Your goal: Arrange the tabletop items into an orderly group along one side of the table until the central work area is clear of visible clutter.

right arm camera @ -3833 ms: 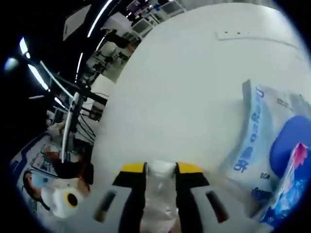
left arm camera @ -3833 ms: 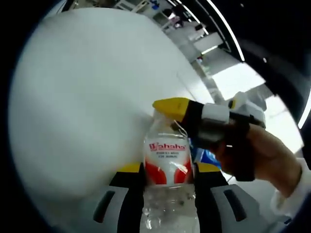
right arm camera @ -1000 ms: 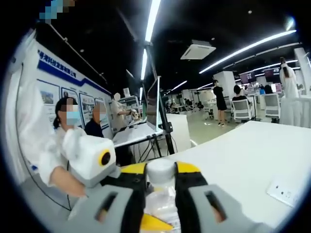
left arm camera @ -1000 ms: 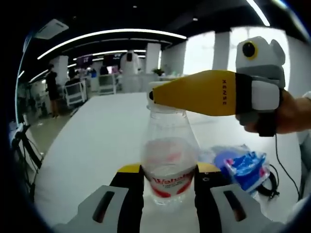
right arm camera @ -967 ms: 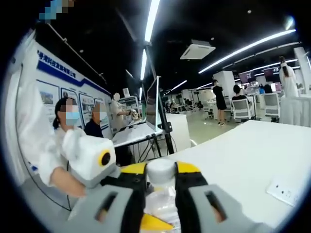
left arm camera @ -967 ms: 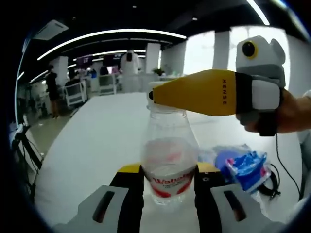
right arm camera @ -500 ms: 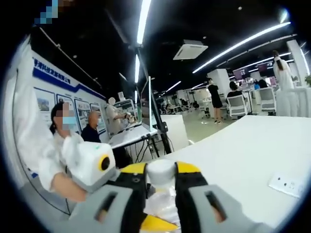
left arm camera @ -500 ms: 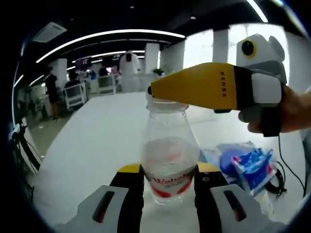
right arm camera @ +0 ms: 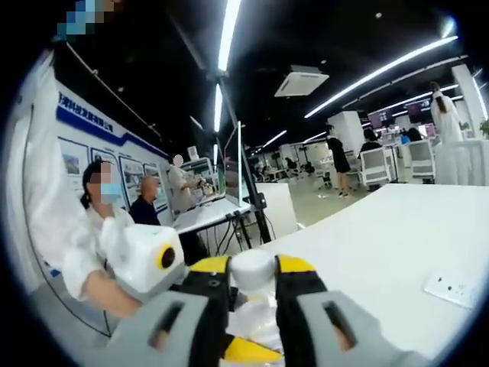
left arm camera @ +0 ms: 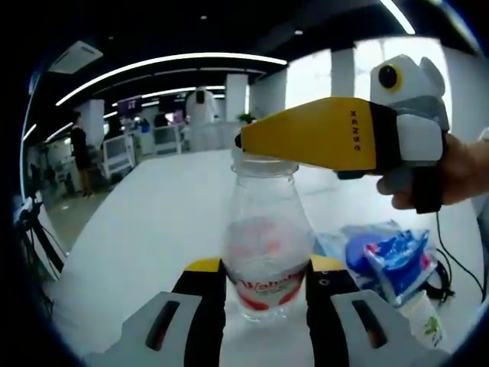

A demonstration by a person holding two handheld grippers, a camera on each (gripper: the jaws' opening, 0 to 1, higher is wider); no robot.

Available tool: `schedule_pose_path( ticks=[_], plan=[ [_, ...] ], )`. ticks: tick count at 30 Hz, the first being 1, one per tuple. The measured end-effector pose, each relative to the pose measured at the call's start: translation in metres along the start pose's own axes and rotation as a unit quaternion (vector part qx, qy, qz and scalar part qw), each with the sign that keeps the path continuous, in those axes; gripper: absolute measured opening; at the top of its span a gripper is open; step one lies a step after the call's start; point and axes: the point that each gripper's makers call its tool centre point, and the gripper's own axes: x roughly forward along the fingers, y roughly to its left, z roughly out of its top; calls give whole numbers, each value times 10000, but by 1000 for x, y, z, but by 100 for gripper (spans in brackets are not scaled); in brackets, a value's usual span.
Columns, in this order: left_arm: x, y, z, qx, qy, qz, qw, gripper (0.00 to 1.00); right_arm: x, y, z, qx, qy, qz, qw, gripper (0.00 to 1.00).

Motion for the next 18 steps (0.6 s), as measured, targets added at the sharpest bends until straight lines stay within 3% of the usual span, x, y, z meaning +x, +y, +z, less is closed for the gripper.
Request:
schedule_pose_path(
  ticks=[7,18],
  plan=[
    [-4,-4,-3,177,-54,73,9998,36,-8,3,-5,-125,-217,-129,9996,19],
    [-4,-3,-2,164,-31,82,9998,37,-6,0,-4,-302,-134,-151,9993,19]
  ],
)
